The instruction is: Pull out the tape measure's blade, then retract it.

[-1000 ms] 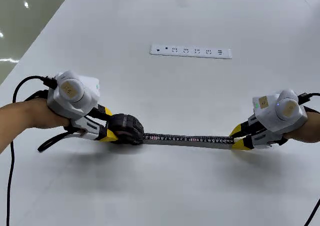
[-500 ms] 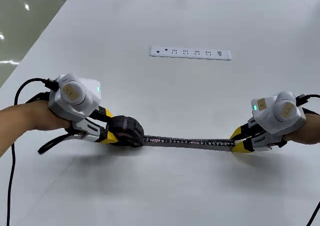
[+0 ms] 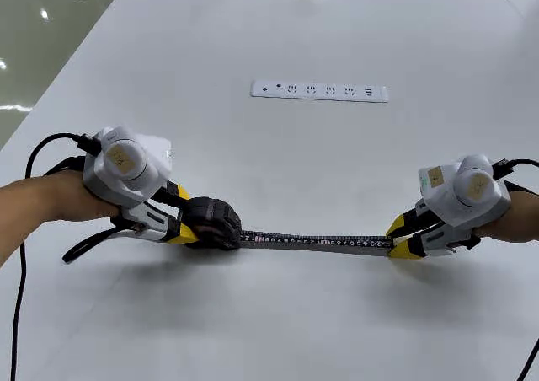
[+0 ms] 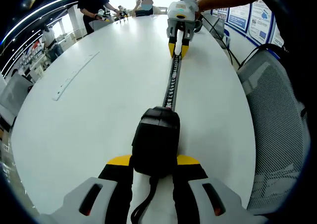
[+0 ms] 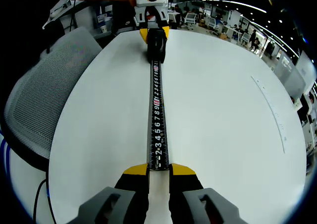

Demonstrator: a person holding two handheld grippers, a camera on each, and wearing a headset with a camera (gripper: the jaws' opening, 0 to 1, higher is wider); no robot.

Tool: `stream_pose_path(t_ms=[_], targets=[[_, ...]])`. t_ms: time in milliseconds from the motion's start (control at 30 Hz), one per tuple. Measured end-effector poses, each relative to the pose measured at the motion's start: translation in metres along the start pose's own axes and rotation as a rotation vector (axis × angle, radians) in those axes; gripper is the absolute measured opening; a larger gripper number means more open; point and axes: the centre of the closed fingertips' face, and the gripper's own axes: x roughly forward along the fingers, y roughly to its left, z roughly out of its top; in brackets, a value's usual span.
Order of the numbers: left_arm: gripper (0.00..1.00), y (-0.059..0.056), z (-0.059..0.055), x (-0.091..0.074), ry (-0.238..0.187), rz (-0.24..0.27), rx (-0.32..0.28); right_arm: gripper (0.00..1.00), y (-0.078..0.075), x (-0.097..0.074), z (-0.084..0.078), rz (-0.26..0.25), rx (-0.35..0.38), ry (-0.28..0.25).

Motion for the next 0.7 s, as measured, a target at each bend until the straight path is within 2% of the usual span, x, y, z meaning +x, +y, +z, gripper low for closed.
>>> stream_pose_path(t_ms=[267, 700], targets=[[0.25, 0.0004, 0.0013, -0.0004, 0.012, 0.005, 0.026, 0.12, -0.0018, 0.0001, -0.0007, -0.012, 0.007, 0.013], [0.27, 0.0008, 0.003, -0.0037, 0.012, 0.024, 0.011, 0.16, -0.0032, -0.0029, -0.0003, -0.034, 0.018, 0.012]])
